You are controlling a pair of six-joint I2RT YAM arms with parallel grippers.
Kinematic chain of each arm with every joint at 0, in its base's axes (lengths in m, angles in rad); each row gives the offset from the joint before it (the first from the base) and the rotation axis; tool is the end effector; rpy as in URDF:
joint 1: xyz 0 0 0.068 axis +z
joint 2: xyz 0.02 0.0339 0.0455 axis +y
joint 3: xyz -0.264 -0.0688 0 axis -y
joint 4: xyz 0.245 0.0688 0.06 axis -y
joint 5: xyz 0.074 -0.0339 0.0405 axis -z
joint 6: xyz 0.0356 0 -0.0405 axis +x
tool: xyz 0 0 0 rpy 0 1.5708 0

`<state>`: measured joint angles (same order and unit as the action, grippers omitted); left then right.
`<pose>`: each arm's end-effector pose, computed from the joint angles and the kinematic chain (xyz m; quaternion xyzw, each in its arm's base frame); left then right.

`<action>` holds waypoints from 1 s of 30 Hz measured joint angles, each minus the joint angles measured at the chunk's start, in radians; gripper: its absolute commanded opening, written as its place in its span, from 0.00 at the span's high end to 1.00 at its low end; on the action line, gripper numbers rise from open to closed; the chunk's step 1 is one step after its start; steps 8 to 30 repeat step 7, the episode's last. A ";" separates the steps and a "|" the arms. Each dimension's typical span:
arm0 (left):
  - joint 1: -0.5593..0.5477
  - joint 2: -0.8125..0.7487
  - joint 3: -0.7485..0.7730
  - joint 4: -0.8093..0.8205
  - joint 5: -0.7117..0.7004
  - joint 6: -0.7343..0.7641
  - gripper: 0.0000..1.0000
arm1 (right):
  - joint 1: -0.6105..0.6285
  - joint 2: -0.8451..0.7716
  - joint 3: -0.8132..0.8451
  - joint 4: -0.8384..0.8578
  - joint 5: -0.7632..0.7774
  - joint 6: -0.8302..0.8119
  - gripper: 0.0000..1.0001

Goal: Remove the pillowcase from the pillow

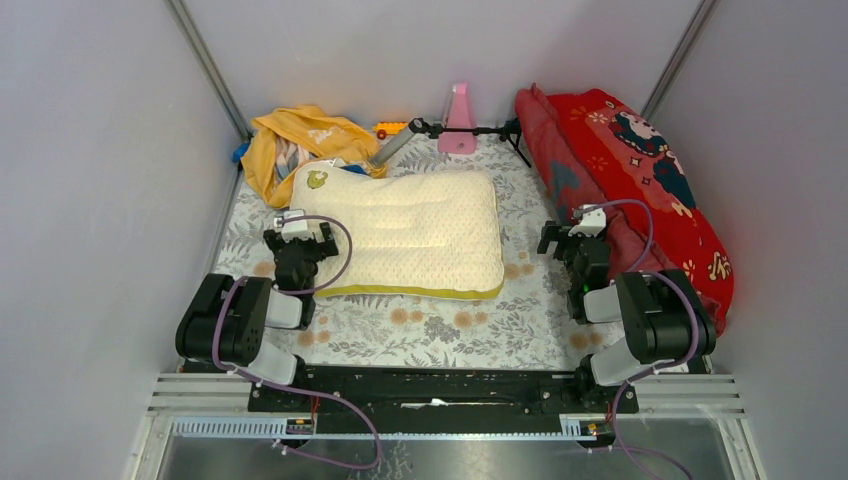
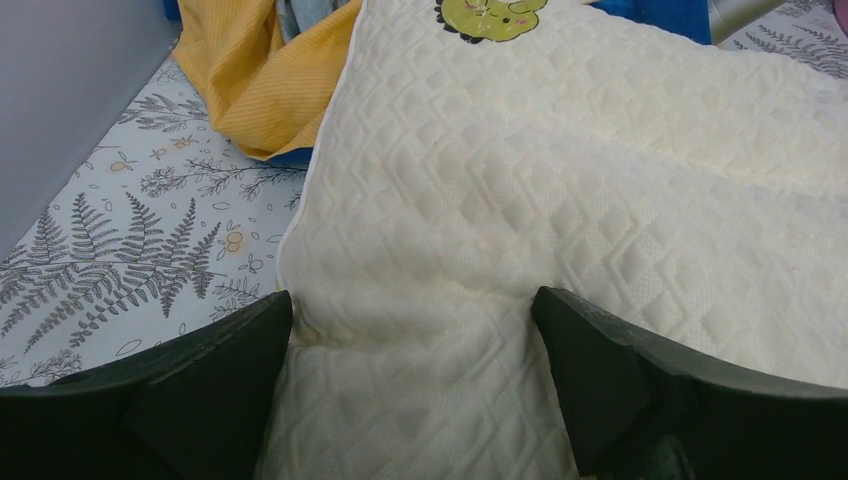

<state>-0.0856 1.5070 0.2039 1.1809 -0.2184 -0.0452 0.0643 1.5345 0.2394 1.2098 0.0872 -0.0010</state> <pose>0.2336 -0.0123 0.1433 -0.0572 0.7458 0.0384 0.6626 0.2436 0.0126 0.1486 0.0054 0.7365 -0.0107 0.6763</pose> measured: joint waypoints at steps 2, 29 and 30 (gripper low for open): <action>0.000 0.000 0.000 0.000 0.002 0.001 0.01 | 0.000 0.000 -0.001 0.000 -0.002 0.000 0.00; 0.004 0.000 0.007 -0.006 0.016 0.003 0.01 | 0.000 0.000 -0.002 0.002 -0.003 0.000 0.00; 0.004 0.000 0.007 -0.006 0.016 0.003 0.01 | 0.000 0.000 -0.002 0.002 -0.003 0.000 0.00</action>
